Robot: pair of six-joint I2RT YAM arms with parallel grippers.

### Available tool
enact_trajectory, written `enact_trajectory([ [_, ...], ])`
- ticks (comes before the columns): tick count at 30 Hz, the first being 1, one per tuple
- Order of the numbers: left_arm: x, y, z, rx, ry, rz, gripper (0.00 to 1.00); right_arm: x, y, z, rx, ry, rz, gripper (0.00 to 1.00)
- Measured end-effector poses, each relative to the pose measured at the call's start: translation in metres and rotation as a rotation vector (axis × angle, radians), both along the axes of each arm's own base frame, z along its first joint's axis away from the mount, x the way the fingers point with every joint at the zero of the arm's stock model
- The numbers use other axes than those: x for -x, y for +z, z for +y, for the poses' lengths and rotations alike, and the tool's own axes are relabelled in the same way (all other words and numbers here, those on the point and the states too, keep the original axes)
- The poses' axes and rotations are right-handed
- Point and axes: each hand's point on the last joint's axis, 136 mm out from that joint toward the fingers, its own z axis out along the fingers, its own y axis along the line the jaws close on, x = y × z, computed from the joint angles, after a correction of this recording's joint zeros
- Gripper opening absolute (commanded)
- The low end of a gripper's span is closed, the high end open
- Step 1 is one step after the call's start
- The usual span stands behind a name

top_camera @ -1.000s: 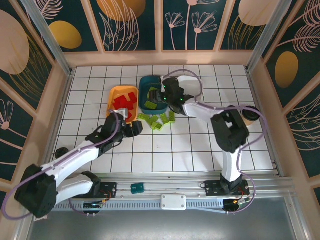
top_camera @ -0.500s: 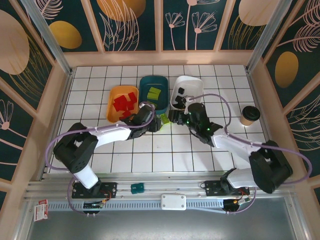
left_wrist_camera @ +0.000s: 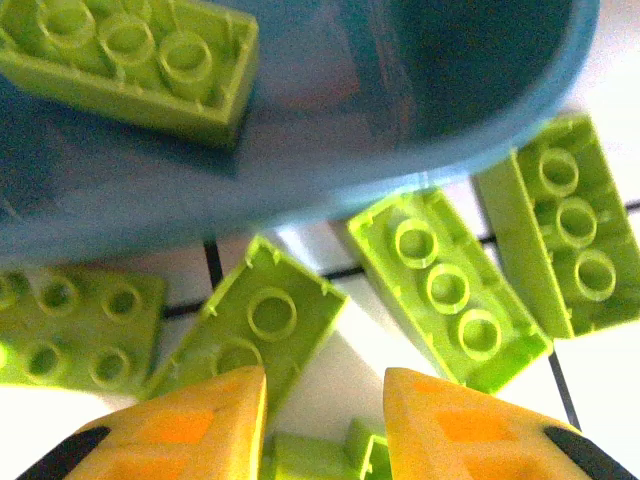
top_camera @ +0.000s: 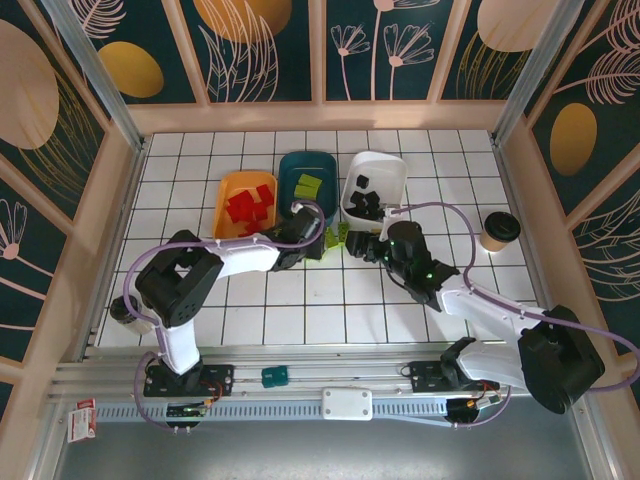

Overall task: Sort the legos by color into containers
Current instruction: Move the lego to the bottom-center of the table.

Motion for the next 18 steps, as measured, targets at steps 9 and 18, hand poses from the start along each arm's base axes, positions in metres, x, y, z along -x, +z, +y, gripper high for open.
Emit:
enact_trajectory([
  [9, 0.072, 0.001, -0.019, 0.084, -0.111, 0.053, 0.31, 0.013, -0.016, 0.007, 0.027, 0.036, 0.031, 0.7],
  [18, 0.097, 0.012, -0.01, 0.118, -0.086, 0.054, 0.52, 0.031, -0.044, 0.029, 0.097, 0.103, 0.08, 0.71],
])
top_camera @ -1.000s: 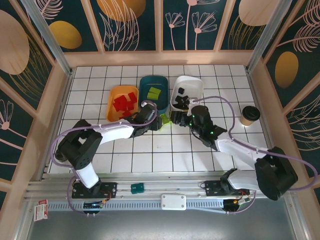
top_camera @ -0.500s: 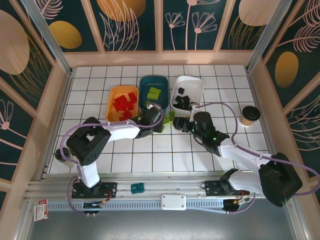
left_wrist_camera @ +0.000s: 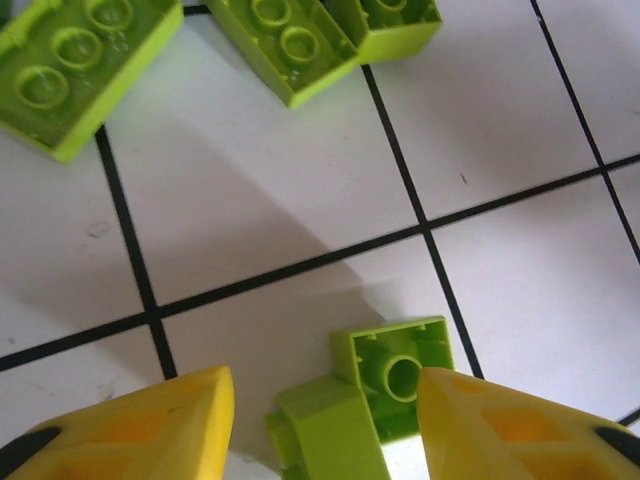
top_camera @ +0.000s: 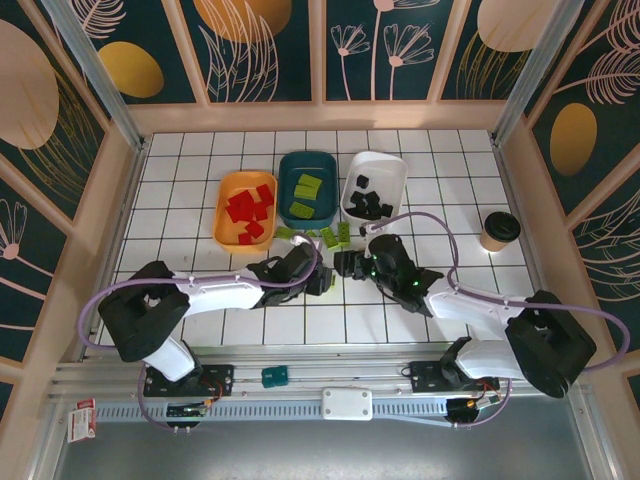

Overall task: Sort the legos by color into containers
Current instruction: Move the lego to the bottom-center of the table, then pick up the lego from the middle-left of the table.

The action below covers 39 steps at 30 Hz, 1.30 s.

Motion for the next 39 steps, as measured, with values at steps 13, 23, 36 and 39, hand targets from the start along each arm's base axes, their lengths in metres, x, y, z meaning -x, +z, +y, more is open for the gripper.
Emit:
enact_trajectory([
  [13, -0.002, -0.013, 0.033, -0.109, 0.086, -0.028, 0.4, 0.001, 0.003, -0.004, 0.02, -0.023, -0.014, 0.71],
  [23, 0.014, 0.004, 0.036, -0.066, 0.047, -0.023, 0.85, -0.001, 0.007, -0.002, 0.019, -0.021, -0.022, 0.71],
  [36, 0.031, -0.029, 0.024, -0.145, -0.059, 0.017, 0.56, -0.002, 0.008, -0.002, 0.019, -0.02, -0.024, 0.71],
  [39, 0.028, -0.034, 0.027, -0.172, -0.055, 0.006, 0.45, -0.002, 0.008, -0.002, 0.019, -0.021, -0.024, 0.71],
])
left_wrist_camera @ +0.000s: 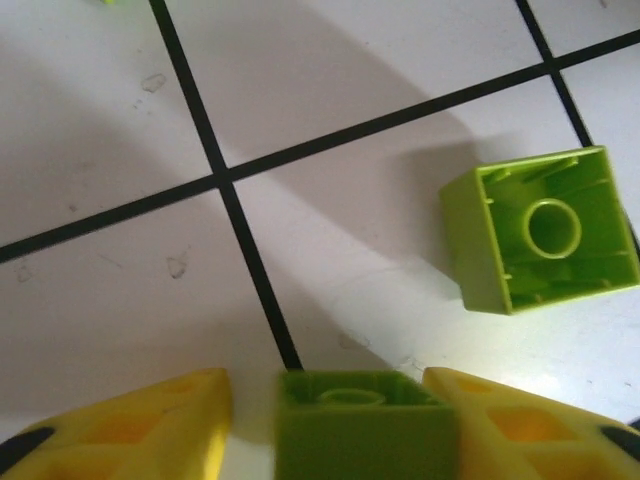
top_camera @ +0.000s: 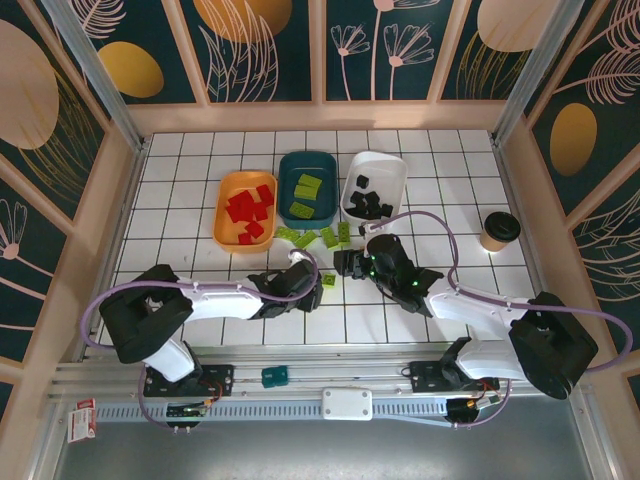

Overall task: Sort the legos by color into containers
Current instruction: Pick up the lego from the middle-left of the table, then place the lego in the container.

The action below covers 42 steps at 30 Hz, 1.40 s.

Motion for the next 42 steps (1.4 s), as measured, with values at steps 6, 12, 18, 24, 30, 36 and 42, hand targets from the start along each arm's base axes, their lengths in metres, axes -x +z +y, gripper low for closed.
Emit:
enact_trajectory([
  [6, -0.002, 0.003, 0.001, -0.003, 0.002, -0.009, 0.33, -0.001, 0.001, -0.002, 0.003, -0.01, -0.007, 0.71],
  [12, -0.031, 0.038, 0.0, 0.087, 0.056, -0.055, 0.29, -0.002, 0.009, -0.004, -0.008, -0.021, -0.025, 0.71],
  [18, -0.122, 0.116, 0.011, 0.217, 0.216, -0.197, 0.29, -0.002, 0.009, -0.004, -0.01, -0.024, -0.025, 0.71],
  [24, -0.202, 0.148, -0.004, 0.277, 0.269, -0.27, 0.29, -0.001, 0.007, -0.005, -0.012, -0.027, -0.017, 0.71],
  [30, -0.241, 0.093, -0.021, 0.21, 0.276, -0.189, 0.32, 0.004, -0.005, -0.009, 0.006, -0.026, 0.008, 0.71],
  [36, -0.253, 0.068, -0.035, 0.186, 0.259, -0.135, 0.49, 0.009, -0.007, -0.005, 0.0, -0.014, 0.015, 0.72],
  [42, -0.259, 0.089, -0.042, 0.239, 0.243, -0.15, 0.71, 0.02, -0.023, 0.007, 0.024, 0.019, 0.055, 0.74],
])
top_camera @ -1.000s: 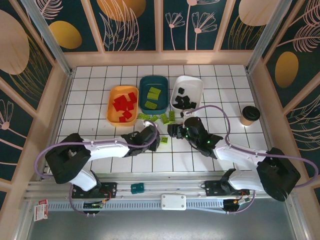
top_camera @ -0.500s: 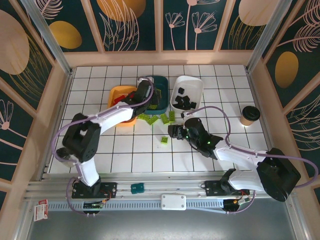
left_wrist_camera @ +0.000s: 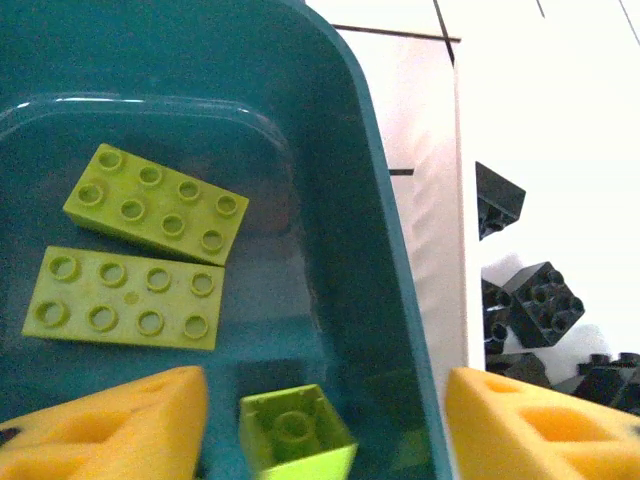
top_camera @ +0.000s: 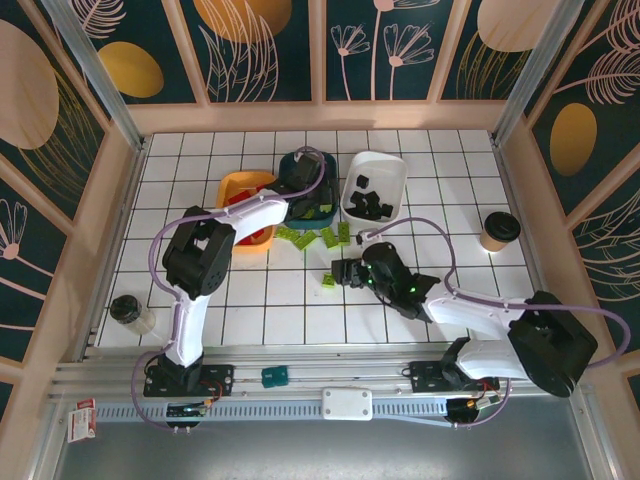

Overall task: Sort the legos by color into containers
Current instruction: Place the lego in the container, then pick up the lego from the bottom-center of the table.

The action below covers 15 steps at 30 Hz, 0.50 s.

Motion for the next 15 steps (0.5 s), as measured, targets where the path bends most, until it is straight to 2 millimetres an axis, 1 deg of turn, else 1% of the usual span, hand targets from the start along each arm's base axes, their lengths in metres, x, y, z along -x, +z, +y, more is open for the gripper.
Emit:
enact_trajectory([
  [3, 0.009, 0.02, 0.0, 0.042, -0.016, -0.014, 0.81, 0.007, -0.018, 0.007, 0.027, 0.013, 0.039, 0.74],
  [4, 0.015, 0.032, 0.001, 0.065, -0.023, -0.027, 0.84, 0.009, -0.023, 0.009, 0.04, 0.016, 0.05, 0.75],
  [6, 0.03, 0.056, 0.008, 0.11, -0.031, -0.056, 0.9, 0.011, -0.031, 0.015, 0.055, 0.02, 0.067, 0.75],
  [9, 0.057, 0.098, 0.022, 0.188, -0.041, -0.119, 0.99, 0.011, -0.036, 0.027, 0.059, 0.023, 0.079, 0.75],
  [10, 0.067, 0.111, 0.028, 0.215, -0.043, -0.144, 0.99, 0.01, -0.038, 0.031, 0.06, 0.019, 0.082, 0.74],
  [11, 0.075, 0.118, 0.034, 0.237, -0.041, -0.162, 0.99, 0.008, -0.039, 0.033, 0.063, 0.015, 0.083, 0.74],
  [12, 0.086, 0.124, 0.041, 0.257, -0.039, -0.177, 0.99, 0.007, -0.041, 0.037, 0.066, 0.013, 0.087, 0.74],
  [13, 0.097, 0.126, 0.048, 0.271, -0.036, -0.186, 0.99, 0.005, -0.043, 0.038, 0.071, 0.008, 0.09, 0.73],
  [14, 0.105, 0.124, 0.054, 0.279, -0.033, -0.189, 0.99, 0.003, -0.046, 0.04, 0.074, 0.003, 0.096, 0.71],
  [15, 0.116, 0.118, 0.061, 0.283, -0.028, -0.182, 0.99, 0.002, -0.049, 0.041, 0.08, 0.0, 0.102, 0.69],
])
